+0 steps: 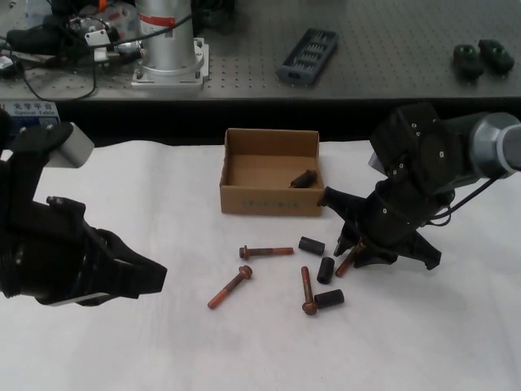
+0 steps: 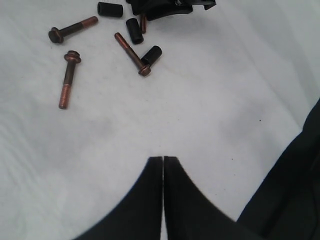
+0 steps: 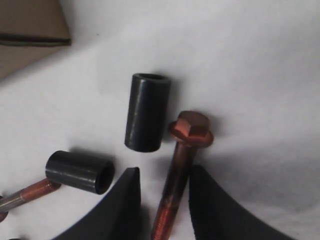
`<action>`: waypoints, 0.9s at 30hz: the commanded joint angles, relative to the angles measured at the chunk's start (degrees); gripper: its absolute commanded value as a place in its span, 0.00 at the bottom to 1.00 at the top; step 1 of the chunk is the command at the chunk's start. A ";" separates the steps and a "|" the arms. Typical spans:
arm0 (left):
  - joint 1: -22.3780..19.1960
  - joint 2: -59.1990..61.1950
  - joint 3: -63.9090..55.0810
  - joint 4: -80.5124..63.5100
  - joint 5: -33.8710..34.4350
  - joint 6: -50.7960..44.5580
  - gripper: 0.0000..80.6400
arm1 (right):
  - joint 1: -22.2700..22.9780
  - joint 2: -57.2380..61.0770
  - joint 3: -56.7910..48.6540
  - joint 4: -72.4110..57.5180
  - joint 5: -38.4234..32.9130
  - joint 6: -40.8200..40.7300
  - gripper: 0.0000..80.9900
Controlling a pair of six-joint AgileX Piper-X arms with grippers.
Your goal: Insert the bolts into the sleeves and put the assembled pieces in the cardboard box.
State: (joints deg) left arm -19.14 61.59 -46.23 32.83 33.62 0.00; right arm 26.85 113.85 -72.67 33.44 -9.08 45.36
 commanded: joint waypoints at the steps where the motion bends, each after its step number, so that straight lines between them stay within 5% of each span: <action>1: -0.07 -0.55 0.01 -0.48 0.11 0.00 0.01 | 0.05 0.34 -0.43 -0.33 0.14 0.05 0.34; 15: -0.07 -0.55 0.01 -3.26 0.11 0.00 0.01 | 0.05 0.34 -0.43 -0.21 6.01 0.05 0.29; 27: -0.07 -0.55 0.01 -3.34 0.11 0.00 0.01 | 0.05 2.19 -0.43 1.26 4.23 0.05 0.25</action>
State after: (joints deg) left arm -19.14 61.59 -46.23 29.85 33.62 0.00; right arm 26.85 114.60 -73.30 33.93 -4.65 45.36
